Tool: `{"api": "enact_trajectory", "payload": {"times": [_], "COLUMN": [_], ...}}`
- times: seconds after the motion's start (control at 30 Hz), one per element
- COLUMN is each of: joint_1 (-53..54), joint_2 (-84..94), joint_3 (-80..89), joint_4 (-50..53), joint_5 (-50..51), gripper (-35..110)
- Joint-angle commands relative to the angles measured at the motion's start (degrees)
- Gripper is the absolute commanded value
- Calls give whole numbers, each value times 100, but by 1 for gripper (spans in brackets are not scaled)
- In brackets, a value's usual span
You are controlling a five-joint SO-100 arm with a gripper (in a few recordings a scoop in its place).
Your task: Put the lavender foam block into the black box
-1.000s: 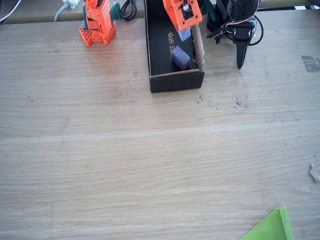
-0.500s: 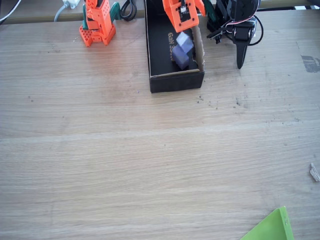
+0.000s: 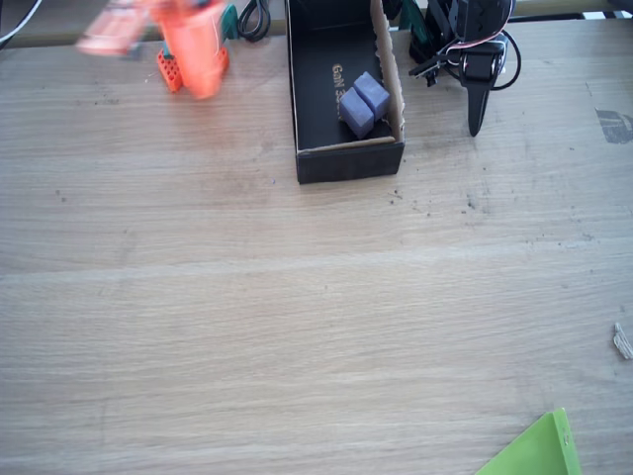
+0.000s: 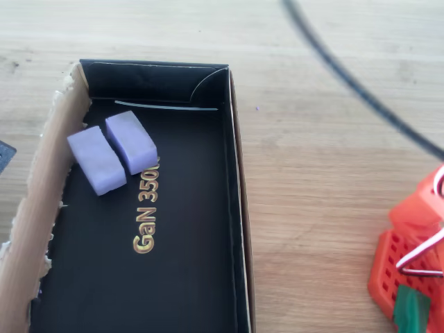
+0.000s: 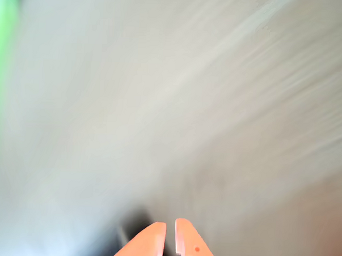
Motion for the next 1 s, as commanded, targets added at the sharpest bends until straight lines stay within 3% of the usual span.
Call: {"api": "enact_trajectory", "payload": {"times": [0.0, 0.1, 0.2, 0.4, 0.63, 0.73, 0.97], "joint_1": [1222, 1178, 853, 659, 703, 712, 879], "joint_2": [492, 1292, 2101, 1775, 4289, 4438, 4720], "joint_3": [1037, 2197, 3498, 4623, 6135, 6135, 6144], "joint_4": [-1116, -2057, -2663, -3683, -2830, -2681, -1802], "joint_5": [-246, -642, -431, -686, -879, -993, -97], "gripper": [0, 0, 0, 0, 0, 0, 0]}}
